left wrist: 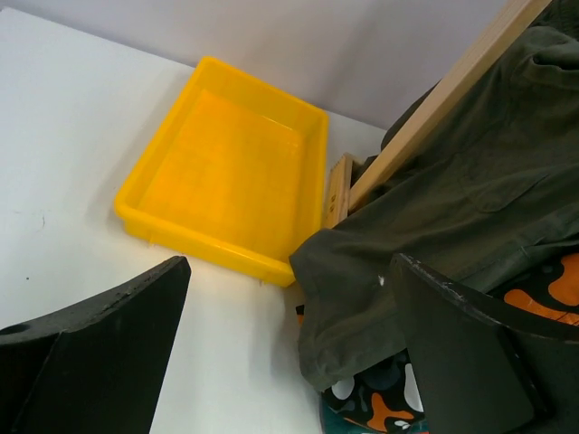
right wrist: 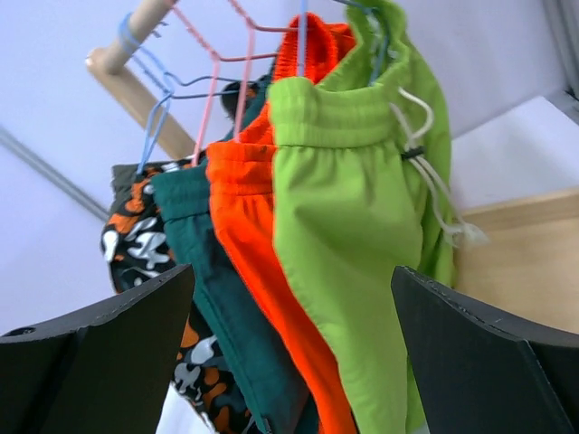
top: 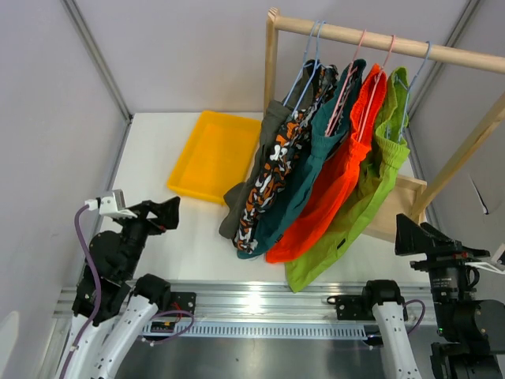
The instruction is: Remove the shorts from the hanger
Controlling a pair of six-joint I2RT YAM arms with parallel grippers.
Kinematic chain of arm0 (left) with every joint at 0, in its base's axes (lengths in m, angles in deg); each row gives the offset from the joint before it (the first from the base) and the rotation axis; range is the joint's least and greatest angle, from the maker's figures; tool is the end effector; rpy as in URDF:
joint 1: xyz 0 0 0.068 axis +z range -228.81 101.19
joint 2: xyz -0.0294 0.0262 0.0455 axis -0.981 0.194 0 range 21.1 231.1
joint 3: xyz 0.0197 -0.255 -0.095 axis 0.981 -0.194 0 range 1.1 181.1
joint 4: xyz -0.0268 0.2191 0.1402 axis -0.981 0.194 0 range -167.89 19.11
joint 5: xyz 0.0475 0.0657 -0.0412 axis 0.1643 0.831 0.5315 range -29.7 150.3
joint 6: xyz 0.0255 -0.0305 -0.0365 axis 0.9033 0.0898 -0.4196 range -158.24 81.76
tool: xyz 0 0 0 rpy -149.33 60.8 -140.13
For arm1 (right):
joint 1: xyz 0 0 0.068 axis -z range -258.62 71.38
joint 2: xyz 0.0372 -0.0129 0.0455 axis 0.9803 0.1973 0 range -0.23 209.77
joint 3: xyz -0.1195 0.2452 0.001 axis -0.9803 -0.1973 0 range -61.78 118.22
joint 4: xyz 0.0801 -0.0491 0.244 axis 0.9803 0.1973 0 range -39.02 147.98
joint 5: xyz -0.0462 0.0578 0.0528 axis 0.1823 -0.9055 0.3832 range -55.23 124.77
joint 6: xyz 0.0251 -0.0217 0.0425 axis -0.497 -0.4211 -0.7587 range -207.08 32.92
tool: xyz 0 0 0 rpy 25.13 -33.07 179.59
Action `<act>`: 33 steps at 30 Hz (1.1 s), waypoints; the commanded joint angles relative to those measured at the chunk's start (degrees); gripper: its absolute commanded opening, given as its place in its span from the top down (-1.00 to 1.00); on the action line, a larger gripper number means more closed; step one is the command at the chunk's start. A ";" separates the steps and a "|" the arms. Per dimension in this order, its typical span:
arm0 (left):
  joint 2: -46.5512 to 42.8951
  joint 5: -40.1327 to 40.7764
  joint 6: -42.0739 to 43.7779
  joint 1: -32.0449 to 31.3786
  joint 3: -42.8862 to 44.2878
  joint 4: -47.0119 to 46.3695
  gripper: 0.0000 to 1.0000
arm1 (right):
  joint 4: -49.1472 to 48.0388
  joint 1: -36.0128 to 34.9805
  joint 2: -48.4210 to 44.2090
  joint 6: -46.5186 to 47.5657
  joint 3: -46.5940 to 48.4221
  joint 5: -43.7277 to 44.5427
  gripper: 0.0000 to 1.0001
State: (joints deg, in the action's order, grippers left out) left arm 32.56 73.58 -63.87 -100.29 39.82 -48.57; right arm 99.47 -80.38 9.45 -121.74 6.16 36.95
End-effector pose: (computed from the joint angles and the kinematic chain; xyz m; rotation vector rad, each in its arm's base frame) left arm 0.0591 -0.0144 0.3276 -0.2395 1.6066 -0.4499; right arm -0.0544 -0.0029 0.4164 0.4324 1.3513 0.5005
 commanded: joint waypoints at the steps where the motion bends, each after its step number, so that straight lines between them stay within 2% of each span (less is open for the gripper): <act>1: -0.74 -0.44 -1.18 -0.32 1.18 0.21 -0.98 | -1.55 0.09 3.16 3.10 5.08 -5.87 -0.99; 3: -0.48 -1.59 -1.09 -0.67 0.92 0.04 -0.98 | -4.00 1.14 2.72 3.71 6.15 -7.17 -0.99; 5: 0.48 -2.20 -0.65 -1.11 1.01 -0.14 -0.98 | -11.81 1.23 1.67 6.60 5.28 -10.16 -0.99; 7: 1.62 -2.99 -0.22 -1.20 0.74 -0.58 -0.98 | -14.29 3.78 3.94 5.74 6.58 -6.06 -0.99; 12: 2.16 -4.57 -0.21 -1.11 0.39 -1.02 -0.98 | -15.96 3.87 22.71 9.94 17.47 -6.57 -0.99; 15: 2.07 -5.54 -0.04 -1.20 0.13 -1.37 -0.98 | -23.67 3.87 31.16 11.80 19.85 -4.90 -0.99; 18: 2.33 -6.95 0.23 -1.20 0.13 -1.72 -0.97 | -26.42 3.87 40.47 12.42 24.32 -3.23 -0.99; 22: 2.25 -7.39 0.14 -1.20 0.13 -1.55 -0.97 | -26.07 3.78 50.85 10.31 29.43 -3.05 -0.81; 25: 1.72 -7.56 0.23 -1.20 0.13 -1.81 -0.97 | -28.36 3.08 55.70 8.99 29.61 -2.97 -0.70; 28: 1.72 -8.35 0.31 -1.29 -0.13 -1.99 -0.97 | -26.88 1.24 58.70 10.04 30.93 0.61 -0.55; 33: 2.69 -9.41 0.58 -1.38 0.22 -1.90 -0.97 | -25.98 -2.98 60.29 11.89 29.19 5.64 -0.50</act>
State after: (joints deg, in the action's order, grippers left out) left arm 34.25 65.98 -63.70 -101.20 39.78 -48.72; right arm 75.77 -81.84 71.56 -111.33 33.77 38.54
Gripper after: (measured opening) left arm 0.985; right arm 0.755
